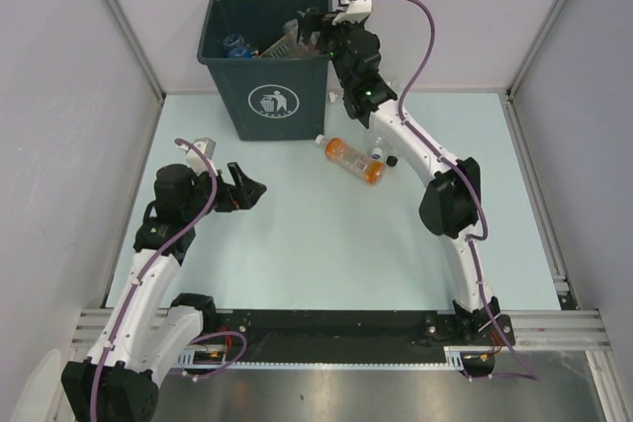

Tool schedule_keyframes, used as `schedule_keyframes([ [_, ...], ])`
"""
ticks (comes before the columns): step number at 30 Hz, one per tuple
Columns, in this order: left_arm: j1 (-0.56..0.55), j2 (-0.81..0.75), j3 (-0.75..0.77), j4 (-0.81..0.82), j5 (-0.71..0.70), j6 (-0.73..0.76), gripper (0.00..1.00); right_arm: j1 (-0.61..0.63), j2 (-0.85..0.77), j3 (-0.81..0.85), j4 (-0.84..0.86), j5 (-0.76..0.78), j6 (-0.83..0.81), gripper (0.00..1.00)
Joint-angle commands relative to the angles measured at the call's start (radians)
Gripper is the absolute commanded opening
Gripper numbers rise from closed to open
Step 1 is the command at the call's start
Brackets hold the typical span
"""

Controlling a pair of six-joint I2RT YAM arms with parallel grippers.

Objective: Put the plastic bottles in the bin
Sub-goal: Place the plastic bottle in the trash bin, then pick up the plastic bottle at the center of the board.

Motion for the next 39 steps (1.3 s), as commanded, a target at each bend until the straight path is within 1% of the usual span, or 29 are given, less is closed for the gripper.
schedule_keyframes([
  [1,-0.002,-0.006,-0.002,0.007,-0.002,0.024,1.00,0.022,-0.035,0.060,-0.001,0.057,-0.080,1.00],
  [7,-0.003,-0.003,-0.002,0.007,0.000,0.024,1.00,0.027,-0.162,-0.032,0.030,0.095,-0.089,1.00],
  [14,-0.002,-0.003,-0.003,0.009,0.000,0.022,1.00,0.027,-0.332,-0.210,0.045,0.143,-0.083,1.00],
  [17,-0.002,-0.005,-0.005,0.006,0.001,0.022,1.00,0.004,-0.406,-0.272,-0.002,0.166,-0.050,1.00],
  [21,-0.003,-0.008,-0.005,0.006,0.001,0.022,1.00,-0.058,-0.481,-0.327,-0.165,0.169,0.061,1.00],
  [22,-0.002,-0.008,-0.005,0.007,0.001,0.021,1.00,-0.088,-0.501,-0.368,-0.185,0.164,0.102,1.00],
  [24,-0.002,-0.009,-0.003,0.007,0.001,0.022,1.00,-0.114,-0.556,-0.423,-0.226,0.152,0.131,1.00],
  [25,-0.003,-0.009,-0.003,0.007,0.001,0.022,1.00,-0.128,-0.575,-0.484,-0.233,0.149,0.157,1.00],
  [29,-0.002,-0.011,-0.003,0.007,-0.002,0.021,1.00,-0.192,-0.661,-0.637,-0.253,0.111,0.193,1.00],
  [32,-0.003,-0.011,-0.003,0.007,-0.003,0.021,0.99,-0.213,-0.699,-0.695,-0.314,0.072,0.187,1.00],
  [39,-0.002,-0.011,-0.002,0.004,-0.013,0.021,1.00,-0.214,-0.694,-0.712,-0.475,-0.035,0.092,0.99],
])
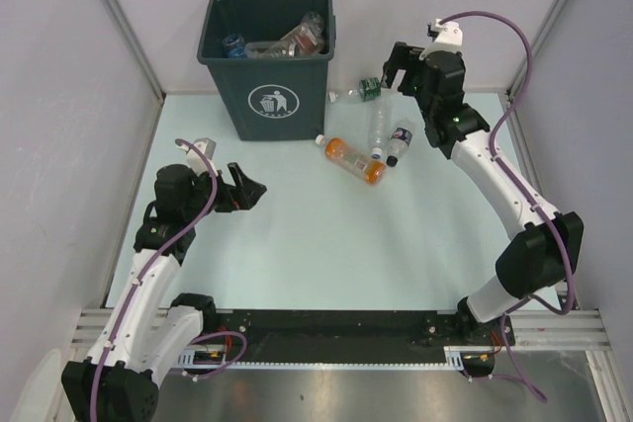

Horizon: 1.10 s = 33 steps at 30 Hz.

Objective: Put the plastic bottles in the bin
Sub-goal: Pick up the plastic bottle at the center of the board.

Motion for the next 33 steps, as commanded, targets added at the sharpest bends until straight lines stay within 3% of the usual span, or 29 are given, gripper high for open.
schedule_keyframes([
  [1,-0.002,-0.013,-0.001,0.006,-0.016,0.021,1.00,-0.001,-0.027,0.005,-0.105,-0.102,-0.055,0.99],
  [7,-0.002,-0.011,0.001,0.004,-0.018,0.021,1.00,-0.005,0.041,-0.002,-0.235,-0.250,-0.104,0.98],
  [16,-0.002,-0.007,0.002,0.001,-0.022,0.022,1.00,-0.002,0.220,-0.051,-0.241,-0.481,-0.224,0.97],
  [33,-0.002,-0.001,0.004,-0.003,-0.027,0.022,1.00,0.014,0.443,-0.052,-0.267,-0.530,-0.296,0.85],
])
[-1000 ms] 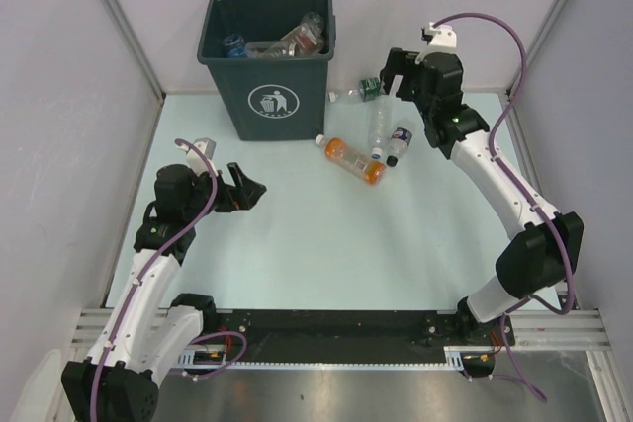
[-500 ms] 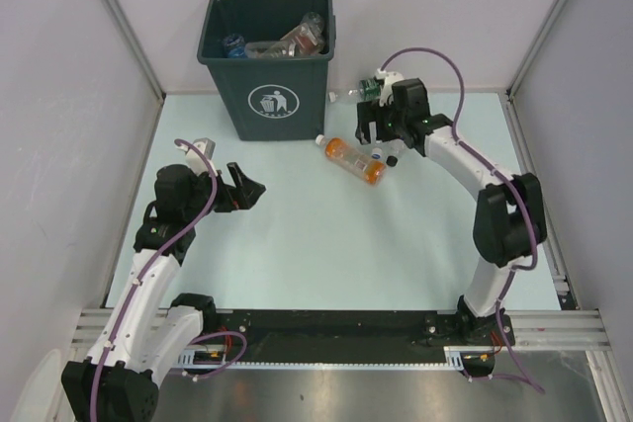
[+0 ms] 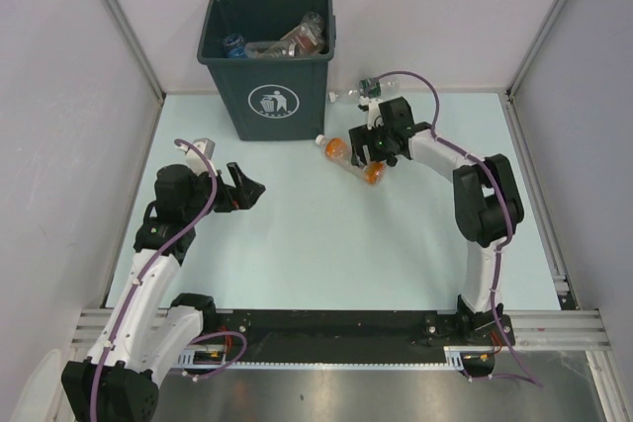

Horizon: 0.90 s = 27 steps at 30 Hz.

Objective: Put the plastic bottles in the bin
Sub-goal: Pick up the plastic bottle at the center of the board.

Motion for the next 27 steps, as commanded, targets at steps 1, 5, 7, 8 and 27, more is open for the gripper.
schedule_keyframes([
  [1,-0.002,-0.001,0.002,0.003,-0.001,0.022,1.00,0.015,0.037,0.005,-0.001,-0.005,-0.031,0.84],
  [5,-0.002,0.001,0.004,0.005,-0.003,0.021,1.00,0.033,0.059,0.005,-0.015,0.012,-0.057,0.81],
  [7,-0.002,0.002,0.004,0.005,0.000,0.021,1.00,0.042,0.064,0.005,-0.027,0.018,-0.070,0.78],
  [8,-0.003,0.002,0.004,0.005,0.003,0.021,1.00,0.047,0.062,0.005,-0.031,0.020,-0.077,0.74],
  [27,-0.002,0.019,0.015,-0.011,-0.007,0.017,1.00,0.104,0.022,-0.025,-0.044,0.016,-0.041,0.30],
])
